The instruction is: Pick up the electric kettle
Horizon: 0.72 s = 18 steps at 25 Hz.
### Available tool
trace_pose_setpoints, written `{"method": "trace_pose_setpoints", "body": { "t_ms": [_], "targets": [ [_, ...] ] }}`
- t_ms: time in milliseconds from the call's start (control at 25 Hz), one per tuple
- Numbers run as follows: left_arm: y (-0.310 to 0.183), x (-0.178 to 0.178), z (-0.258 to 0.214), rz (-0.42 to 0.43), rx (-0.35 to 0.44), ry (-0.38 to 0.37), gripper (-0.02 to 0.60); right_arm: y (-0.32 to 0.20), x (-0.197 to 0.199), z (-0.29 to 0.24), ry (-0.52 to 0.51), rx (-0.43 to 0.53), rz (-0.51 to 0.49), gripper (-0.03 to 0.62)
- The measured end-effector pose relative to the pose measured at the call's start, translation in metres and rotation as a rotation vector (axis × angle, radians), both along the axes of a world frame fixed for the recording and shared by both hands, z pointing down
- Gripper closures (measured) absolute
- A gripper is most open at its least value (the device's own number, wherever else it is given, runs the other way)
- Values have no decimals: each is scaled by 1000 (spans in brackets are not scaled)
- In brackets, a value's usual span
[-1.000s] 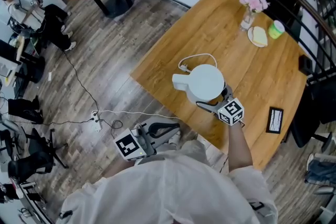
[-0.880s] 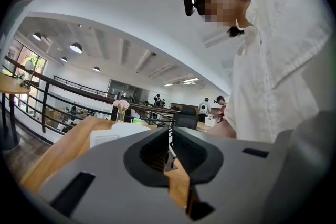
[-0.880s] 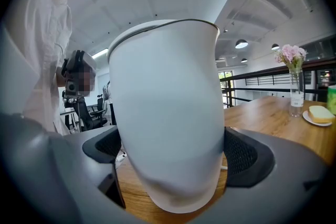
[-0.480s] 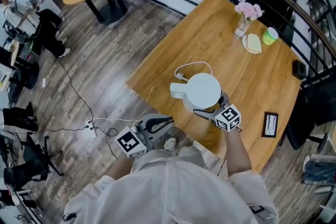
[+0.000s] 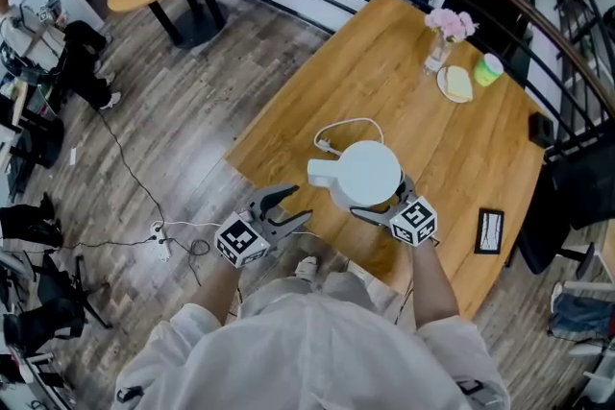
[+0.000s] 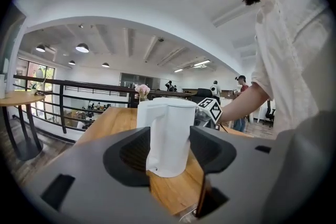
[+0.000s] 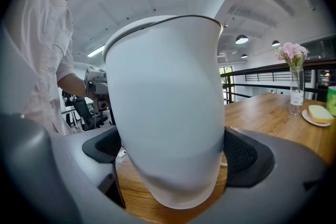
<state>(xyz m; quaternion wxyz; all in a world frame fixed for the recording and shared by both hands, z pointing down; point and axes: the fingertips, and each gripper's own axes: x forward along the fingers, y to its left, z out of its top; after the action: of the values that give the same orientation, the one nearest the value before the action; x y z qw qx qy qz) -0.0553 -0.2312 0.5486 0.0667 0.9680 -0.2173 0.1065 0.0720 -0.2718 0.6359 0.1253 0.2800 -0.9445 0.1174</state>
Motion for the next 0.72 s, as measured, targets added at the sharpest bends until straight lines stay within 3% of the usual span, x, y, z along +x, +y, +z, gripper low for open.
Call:
{"method": "trace_pose_setpoints", "body": {
  "t_ms": [720],
  "targets": [
    [-58,15,57,-13,31,-123,364,3,0,0,26,-19,-2,19]
  ]
}}
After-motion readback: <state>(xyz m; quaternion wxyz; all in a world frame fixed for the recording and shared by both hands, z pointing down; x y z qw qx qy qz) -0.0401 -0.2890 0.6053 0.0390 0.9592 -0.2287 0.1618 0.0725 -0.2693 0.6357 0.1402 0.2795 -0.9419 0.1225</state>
